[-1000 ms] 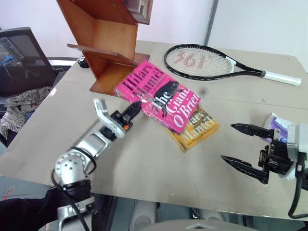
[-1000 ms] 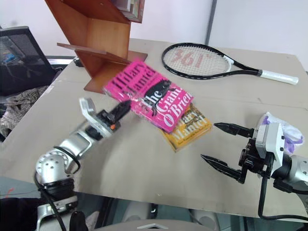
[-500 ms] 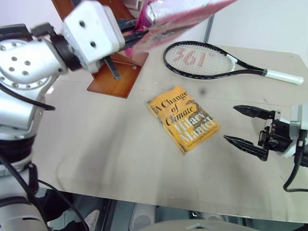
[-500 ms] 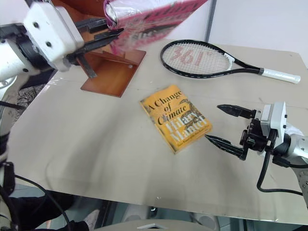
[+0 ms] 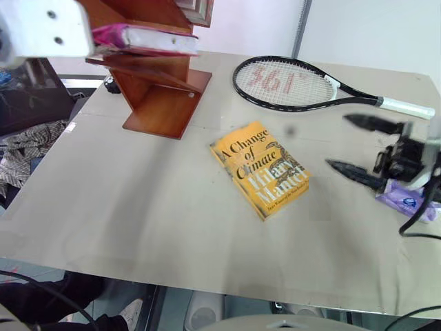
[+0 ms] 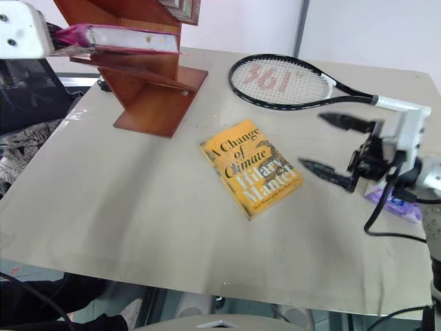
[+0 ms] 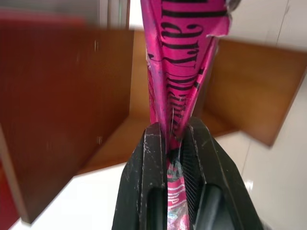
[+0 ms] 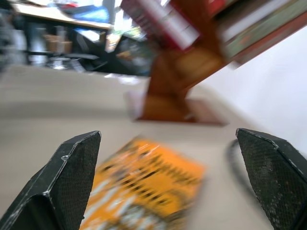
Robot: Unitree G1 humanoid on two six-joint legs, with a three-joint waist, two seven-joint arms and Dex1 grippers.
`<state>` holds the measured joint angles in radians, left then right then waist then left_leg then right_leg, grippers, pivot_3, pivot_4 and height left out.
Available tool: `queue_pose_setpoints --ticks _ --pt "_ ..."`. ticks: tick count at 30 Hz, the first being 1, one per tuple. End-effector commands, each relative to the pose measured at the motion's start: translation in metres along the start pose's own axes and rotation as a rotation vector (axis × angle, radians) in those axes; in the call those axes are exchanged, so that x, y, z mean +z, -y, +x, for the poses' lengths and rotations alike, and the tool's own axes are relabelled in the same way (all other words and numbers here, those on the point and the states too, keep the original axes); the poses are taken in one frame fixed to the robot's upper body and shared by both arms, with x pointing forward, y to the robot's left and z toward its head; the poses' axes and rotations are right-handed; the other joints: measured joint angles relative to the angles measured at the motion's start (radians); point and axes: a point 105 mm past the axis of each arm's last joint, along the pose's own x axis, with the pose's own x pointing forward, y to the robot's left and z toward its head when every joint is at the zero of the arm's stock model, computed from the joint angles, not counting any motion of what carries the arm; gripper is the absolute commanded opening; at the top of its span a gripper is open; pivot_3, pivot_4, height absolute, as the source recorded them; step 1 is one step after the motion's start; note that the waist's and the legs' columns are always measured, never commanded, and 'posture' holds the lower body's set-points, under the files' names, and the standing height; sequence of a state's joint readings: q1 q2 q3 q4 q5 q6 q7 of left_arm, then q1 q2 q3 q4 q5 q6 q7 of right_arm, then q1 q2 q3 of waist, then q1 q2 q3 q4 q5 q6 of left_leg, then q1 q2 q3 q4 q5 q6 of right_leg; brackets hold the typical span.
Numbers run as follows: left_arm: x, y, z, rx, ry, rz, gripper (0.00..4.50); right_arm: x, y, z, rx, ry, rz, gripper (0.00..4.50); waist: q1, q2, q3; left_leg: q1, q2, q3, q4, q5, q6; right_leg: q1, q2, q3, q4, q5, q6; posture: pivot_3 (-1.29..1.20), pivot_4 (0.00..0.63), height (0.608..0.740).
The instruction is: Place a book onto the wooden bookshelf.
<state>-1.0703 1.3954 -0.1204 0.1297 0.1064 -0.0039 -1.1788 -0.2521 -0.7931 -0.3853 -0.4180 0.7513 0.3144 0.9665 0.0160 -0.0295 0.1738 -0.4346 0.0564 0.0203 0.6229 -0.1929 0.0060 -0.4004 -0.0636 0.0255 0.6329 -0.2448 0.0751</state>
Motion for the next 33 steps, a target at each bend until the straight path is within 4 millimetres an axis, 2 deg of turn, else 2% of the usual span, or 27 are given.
queue_pose_setpoints --ticks 1,7,11,15,17,19,21,28,33 --pt "-0.025 0.002 0.016 0.002 -0.045 0.023 0.04 0.023 0.002 -0.003 -0.063 0.029 -0.069 4.50 0.001 0.000 0.000 0.001 0.000 0.000 0.001 0.000 0.000 0.000 0.000 0.000 0.002 0.000 0.000 0.00 0.150 0.740" --pt "-0.039 0.013 0.057 -0.052 -0.011 0.088 0.04 0.030 -0.009 -0.001 -0.122 0.060 -0.040 4.50 -0.003 0.002 -0.001 0.004 0.002 -0.001 0.011 0.001 0.000 0.001 0.002 0.000 0.015 -0.004 -0.001 0.00 0.150 0.740" --pt "-0.053 0.025 0.078 -0.108 -0.069 0.109 0.04 0.037 -0.019 0.005 -0.127 0.097 -0.019 4.50 -0.006 0.003 -0.001 0.009 0.001 -0.001 0.012 0.000 0.000 0.004 0.002 0.002 0.016 0.000 -0.003 0.00 0.150 0.740" --pt "-0.051 0.031 0.092 -0.119 -0.068 0.153 0.04 0.041 -0.025 0.010 -0.117 0.114 -0.012 4.50 -0.008 0.002 -0.001 0.008 0.002 -0.001 0.012 0.001 0.000 0.003 0.002 0.002 0.016 0.000 -0.003 0.00 0.150 0.740" --pt "-0.039 0.030 0.098 -0.112 -0.004 0.172 0.04 0.041 -0.027 0.011 -0.111 0.117 -0.008 4.50 -0.004 0.003 -0.001 0.006 0.002 -0.001 0.014 0.001 0.001 0.003 0.002 0.002 0.016 0.001 -0.004 0.00 0.150 0.740" --pt "-0.024 0.025 0.101 -0.099 0.065 0.178 0.04 0.041 -0.029 0.011 -0.107 0.113 -0.005 4.50 -0.001 0.003 -0.002 0.005 0.001 -0.001 0.014 0.001 0.001 0.002 0.002 0.003 0.016 0.002 -0.002 0.00 0.150 0.740" --pt "-0.018 0.021 0.103 -0.092 0.083 0.180 0.04 0.041 -0.029 0.009 -0.108 0.114 -0.002 4.50 0.009 0.003 -0.002 0.003 0.001 -0.002 0.014 0.001 0.000 0.002 0.002 0.002 0.015 0.001 -0.001 0.00 0.150 0.740" --pt "-0.029 0.032 0.104 -0.126 0.044 0.177 0.04 0.041 -0.029 0.007 -0.095 0.119 0.018 4.50 0.012 0.003 -0.002 0.002 0.000 -0.001 0.014 0.000 0.000 0.003 0.001 0.002 0.012 0.001 -0.001 0.00 0.150 0.740" --pt "-0.026 0.034 0.100 -0.148 0.092 0.101 0.04 0.040 -0.031 0.004 -0.094 0.107 0.024 4.50 0.007 0.003 -0.002 0.003 0.000 -0.001 0.014 0.001 0.000 0.003 0.001 0.002 0.013 0.001 -0.002 0.00 0.150 0.740"
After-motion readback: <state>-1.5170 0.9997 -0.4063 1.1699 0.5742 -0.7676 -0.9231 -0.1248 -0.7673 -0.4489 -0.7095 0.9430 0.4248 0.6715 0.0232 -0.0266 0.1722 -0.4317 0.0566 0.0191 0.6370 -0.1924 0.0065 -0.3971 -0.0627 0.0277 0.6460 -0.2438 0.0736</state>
